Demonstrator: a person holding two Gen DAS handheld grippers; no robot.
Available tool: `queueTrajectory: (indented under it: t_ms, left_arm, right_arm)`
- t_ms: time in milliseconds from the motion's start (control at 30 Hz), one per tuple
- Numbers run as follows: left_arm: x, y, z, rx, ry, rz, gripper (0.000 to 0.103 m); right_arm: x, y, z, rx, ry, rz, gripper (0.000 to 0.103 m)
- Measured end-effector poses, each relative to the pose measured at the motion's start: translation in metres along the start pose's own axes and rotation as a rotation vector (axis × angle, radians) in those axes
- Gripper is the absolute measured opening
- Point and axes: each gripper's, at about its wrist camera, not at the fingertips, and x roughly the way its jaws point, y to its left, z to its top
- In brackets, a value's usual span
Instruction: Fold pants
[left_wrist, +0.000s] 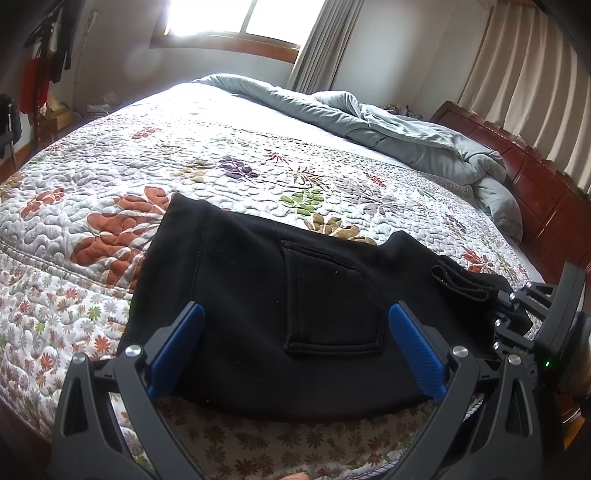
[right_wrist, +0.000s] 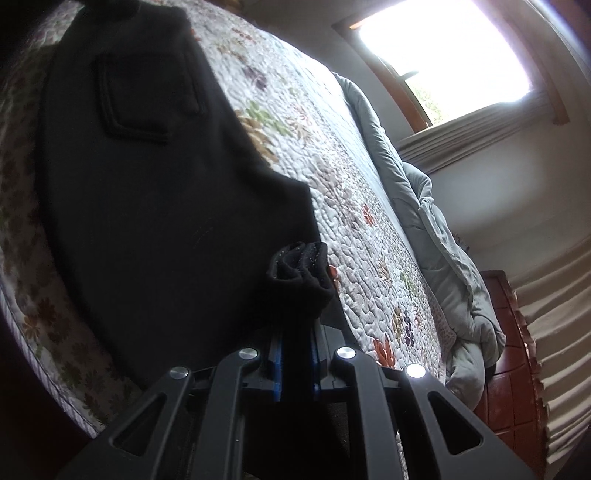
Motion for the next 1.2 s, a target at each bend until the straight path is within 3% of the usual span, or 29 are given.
queueTrajectory:
  t_ms: [633, 767, 833, 867, 900, 1033, 1100, 1167, 1200]
  left_arm:
    - [0.002, 0.002, 0.000, -0.006, 0.012, 0.003, 0.100]
    - [0.004, 0.000, -0.001, 0.002, 0.020, 0.012, 0.100]
    - [0.004, 0.000, -0.001, 0.006, 0.024, 0.017, 0.100]
    - [0.004, 0.000, -0.001, 0.008, 0.025, 0.020, 0.100]
    - [0.005, 0.000, -0.001, 0.010, 0.025, 0.022, 0.100]
    - [-0.001, -0.005, 0.000, 0.026, 0.009, 0.037, 0.100]
    - [-0.008, -0.015, 0.001, 0.045, -0.006, 0.049, 0.099]
    - [-0.022, -0.038, 0.002, 0.090, -0.043, 0.022, 0.100]
    - [-0.027, -0.054, 0.003, 0.114, -0.054, -0.009, 0.100]
  right_arm:
    - [0.014, 0.019, -0.010, -0.015, 0.063, 0.100, 0.013]
    - [0.018, 0.020, -0.011, -0.013, 0.091, 0.129, 0.018]
    - [0.012, 0.012, -0.010, 0.011, 0.095, 0.176, 0.028]
    - [0.007, 0.005, -0.011, 0.036, 0.088, 0.214, 0.046]
    - [-0.001, -0.007, -0.013, 0.089, 0.076, 0.280, 0.056]
    - [-0.022, -0.091, -0.051, 0.453, 0.038, 0.569, 0.056]
    - [-0.014, -0.131, -0.087, 0.626, 0.060, 0.587, 0.055]
    - [0.005, -0.161, -0.131, 0.772, 0.112, 0.564, 0.043]
    - [0.016, -0.172, -0.153, 0.841, 0.144, 0.565, 0.042]
